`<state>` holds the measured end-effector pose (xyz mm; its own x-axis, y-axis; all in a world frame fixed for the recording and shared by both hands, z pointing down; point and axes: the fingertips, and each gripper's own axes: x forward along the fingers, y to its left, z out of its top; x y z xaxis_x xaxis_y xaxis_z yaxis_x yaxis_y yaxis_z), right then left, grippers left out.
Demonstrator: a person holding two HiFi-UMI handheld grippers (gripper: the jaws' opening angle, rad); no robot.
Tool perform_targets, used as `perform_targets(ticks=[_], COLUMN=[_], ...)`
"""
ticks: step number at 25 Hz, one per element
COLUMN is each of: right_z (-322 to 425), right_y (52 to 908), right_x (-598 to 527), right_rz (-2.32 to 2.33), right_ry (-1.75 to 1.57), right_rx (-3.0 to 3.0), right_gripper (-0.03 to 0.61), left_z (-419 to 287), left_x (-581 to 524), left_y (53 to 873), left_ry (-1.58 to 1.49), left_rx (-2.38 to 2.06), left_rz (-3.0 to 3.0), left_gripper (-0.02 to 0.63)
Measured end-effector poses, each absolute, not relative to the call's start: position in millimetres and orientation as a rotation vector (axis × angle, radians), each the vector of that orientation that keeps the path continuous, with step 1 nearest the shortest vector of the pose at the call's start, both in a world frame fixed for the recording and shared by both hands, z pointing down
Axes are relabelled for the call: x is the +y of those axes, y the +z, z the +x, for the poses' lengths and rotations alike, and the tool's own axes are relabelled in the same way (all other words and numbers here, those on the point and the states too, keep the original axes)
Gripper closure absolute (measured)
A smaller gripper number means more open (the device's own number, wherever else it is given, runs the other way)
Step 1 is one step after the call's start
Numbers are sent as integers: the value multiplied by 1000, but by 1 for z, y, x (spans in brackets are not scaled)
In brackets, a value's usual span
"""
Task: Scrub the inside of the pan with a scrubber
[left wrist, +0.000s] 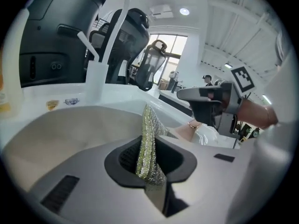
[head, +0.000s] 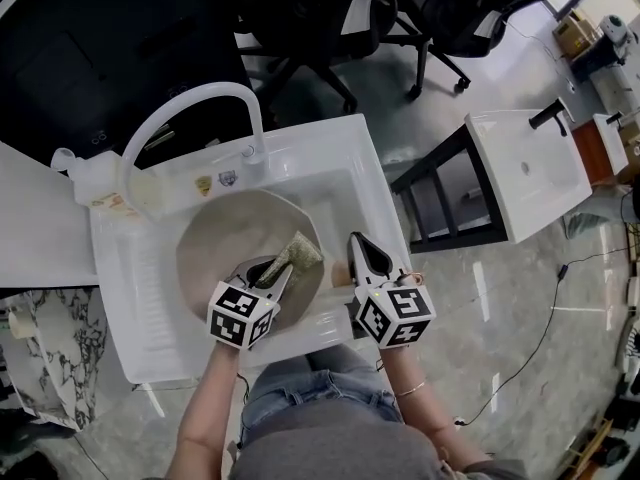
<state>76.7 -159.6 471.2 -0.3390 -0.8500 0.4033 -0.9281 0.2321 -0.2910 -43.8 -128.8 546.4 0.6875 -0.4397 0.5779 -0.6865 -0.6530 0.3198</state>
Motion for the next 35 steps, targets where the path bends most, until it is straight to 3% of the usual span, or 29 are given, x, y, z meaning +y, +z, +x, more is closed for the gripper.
perform_targets(ticks=[18, 35], right_z=[86, 91], right_y=[480, 478], right_x=[-182, -193], right_rz=[1683, 1666], right_ry=[746, 744], right_rx=[-2336, -2334], right_gripper=[568, 568], left_z=[-24, -98], left_x=[-180, -248], left_y=[604, 617], left_ry=[963, 1077], left_rx=[-997, -1310], left_rz=[2315, 2130], left_gripper=[548, 546])
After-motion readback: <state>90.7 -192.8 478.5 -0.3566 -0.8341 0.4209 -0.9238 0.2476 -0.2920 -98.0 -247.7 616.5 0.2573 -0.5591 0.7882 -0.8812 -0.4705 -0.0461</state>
